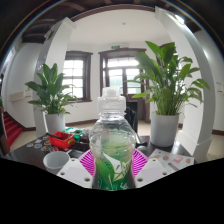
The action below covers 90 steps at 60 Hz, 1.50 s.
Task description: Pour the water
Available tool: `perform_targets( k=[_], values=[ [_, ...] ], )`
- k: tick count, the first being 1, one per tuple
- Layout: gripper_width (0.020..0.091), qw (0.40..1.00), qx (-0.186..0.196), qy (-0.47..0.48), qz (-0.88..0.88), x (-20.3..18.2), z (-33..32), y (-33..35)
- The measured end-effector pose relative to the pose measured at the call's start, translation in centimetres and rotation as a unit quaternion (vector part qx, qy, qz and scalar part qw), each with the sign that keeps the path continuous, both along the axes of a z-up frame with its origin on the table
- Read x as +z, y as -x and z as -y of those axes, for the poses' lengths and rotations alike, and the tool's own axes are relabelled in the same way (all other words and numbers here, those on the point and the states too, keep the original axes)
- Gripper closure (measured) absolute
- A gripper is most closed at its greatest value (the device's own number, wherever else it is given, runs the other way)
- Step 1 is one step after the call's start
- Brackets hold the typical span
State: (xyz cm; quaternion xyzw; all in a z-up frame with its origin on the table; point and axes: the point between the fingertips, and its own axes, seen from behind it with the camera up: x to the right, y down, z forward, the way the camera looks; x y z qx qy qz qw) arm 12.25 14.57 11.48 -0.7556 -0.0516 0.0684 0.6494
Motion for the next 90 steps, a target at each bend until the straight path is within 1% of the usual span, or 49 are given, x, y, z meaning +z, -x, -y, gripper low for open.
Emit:
perform_targets(
  k=[1, 2, 4, 12, 15, 21, 26, 30, 33, 36, 38, 46, 53, 57, 64, 71, 77, 83, 90],
  values=[
    [0.0686, 1.0, 0.002, 0.005, 0.0, -0.6, 0.0, 0.1],
    [0.0667, 1.0, 0.004, 0.012, 0.0, -1.3, 0.2, 0.1],
    [0.068, 1.0, 0.002, -0.01, -0.001, -0.7, 0.0, 0.1],
    [0.068, 1.0, -0.005, -0.016, 0.009, -0.8, 0.3, 0.0],
    [0.0667, 1.0, -0.008, -0.015, 0.004, -0.9, 0.1, 0.0],
    [0.058, 1.0, -0.008, -0.015, 0.005, -0.7, 0.2, 0.0],
    [0.0526, 1.0, -0.011, -0.008, 0.013, -1.1, 0.1, -0.2],
    [0.0401, 0.999, -0.022, 0.015, 0.018, -1.9, 0.7, -0.6],
    [0.0325, 0.999, -0.024, 0.017, 0.021, -1.8, 1.4, -0.6],
    [0.0275, 0.999, -0.027, 0.012, 0.025, -1.3, 2.5, -0.6],
    [0.0262, 0.999, -0.029, 0.012, 0.03, -1.0, 3.7, -0.7],
    [0.0259, 0.998, -0.043, 0.022, 0.035, -0.5, 9.1, -0.6],
    [0.0264, 0.993, -0.093, 0.041, 0.052, 0.4, 14.2, -2.1],
    [0.0262, 0.992, -0.103, 0.046, 0.048, 1.1, 17.1, -2.1],
    [0.0261, 0.993, -0.108, 0.053, 0.017, 2.7, 21.0, -1.2],
    [0.0261, 0.991, -0.12, 0.055, 0.011, 4.0, 23.8, -1.2],
    [0.0263, 0.99, -0.131, 0.044, 0.013, 5.3, 25.3, -1.4],
    [0.0268, 0.992, -0.122, 0.036, 0.015, 5.8, 26.0, -0.7],
    [0.0259, 0.991, -0.126, 0.037, 0.016, 6.1, 26.7, -0.7]
  ],
)
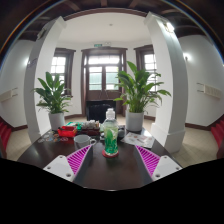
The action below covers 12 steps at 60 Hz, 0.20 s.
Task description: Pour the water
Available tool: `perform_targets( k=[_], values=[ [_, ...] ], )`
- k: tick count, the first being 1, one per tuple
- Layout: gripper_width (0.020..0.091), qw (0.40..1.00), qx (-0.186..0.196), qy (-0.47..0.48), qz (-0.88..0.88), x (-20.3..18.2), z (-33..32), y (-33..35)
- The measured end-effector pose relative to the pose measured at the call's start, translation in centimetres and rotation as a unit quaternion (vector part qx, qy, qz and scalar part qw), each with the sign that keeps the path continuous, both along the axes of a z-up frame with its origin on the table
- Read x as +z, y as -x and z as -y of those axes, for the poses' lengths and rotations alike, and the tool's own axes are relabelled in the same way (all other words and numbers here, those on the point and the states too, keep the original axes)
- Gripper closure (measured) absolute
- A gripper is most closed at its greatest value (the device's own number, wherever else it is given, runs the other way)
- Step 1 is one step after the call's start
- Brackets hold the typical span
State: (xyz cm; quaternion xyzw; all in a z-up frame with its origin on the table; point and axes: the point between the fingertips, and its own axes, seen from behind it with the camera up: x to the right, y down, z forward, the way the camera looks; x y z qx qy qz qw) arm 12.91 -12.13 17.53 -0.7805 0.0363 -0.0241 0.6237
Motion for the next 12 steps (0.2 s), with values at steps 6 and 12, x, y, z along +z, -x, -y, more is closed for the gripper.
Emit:
perform_targets(
  k=[6, 12],
  values=[
    [0.0265, 1.0, 0.002, 0.008, 0.0, -0.07, 0.43, 0.36],
    [0.0265, 1.0, 0.006, 0.01, -0.004, 0.02, 0.71, 0.87]
  ],
)
